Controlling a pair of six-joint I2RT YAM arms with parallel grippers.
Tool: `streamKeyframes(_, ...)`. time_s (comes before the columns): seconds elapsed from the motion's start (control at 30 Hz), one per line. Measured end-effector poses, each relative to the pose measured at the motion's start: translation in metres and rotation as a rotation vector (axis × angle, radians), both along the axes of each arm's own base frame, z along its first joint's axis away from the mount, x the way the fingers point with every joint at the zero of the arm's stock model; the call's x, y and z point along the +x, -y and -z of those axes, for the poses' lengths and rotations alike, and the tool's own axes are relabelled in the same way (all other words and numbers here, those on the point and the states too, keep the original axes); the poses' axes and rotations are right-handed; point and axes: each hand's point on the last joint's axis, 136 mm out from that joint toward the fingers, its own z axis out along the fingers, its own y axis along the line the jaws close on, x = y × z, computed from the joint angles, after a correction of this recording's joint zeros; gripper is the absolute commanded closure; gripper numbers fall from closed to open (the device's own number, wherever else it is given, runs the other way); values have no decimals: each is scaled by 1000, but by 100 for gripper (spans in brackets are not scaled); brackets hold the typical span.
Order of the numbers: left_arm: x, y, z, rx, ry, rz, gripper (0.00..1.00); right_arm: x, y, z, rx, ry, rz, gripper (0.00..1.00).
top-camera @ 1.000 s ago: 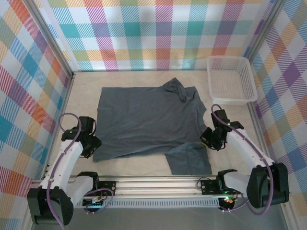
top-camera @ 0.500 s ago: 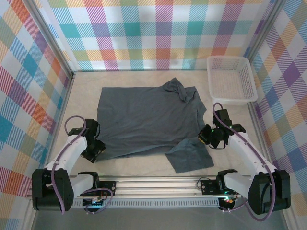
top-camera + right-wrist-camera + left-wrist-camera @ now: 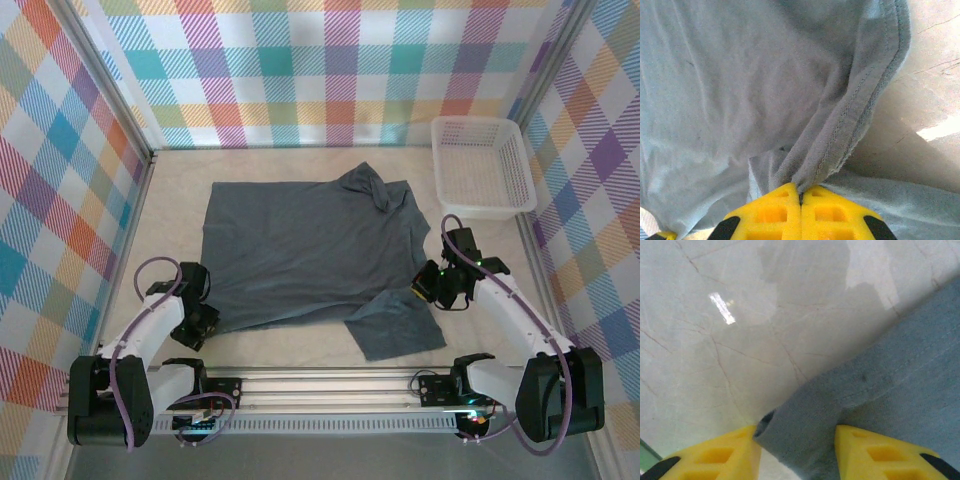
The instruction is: Fold the inside-out t-shirt
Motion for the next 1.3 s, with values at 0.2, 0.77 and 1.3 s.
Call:
streamKeyframes(0.2,8,-6,-5,37,15,1,100,-28,20,32,-100,-105,35,100)
streamKeyframes(0.77,56,-7,-81,70,274,145,100,-32,44,1,-232,-73,61,100)
streamKeyframes(1.3,123,-11,-102,116,311,235,100,42,44,-28,-263,17,15,100)
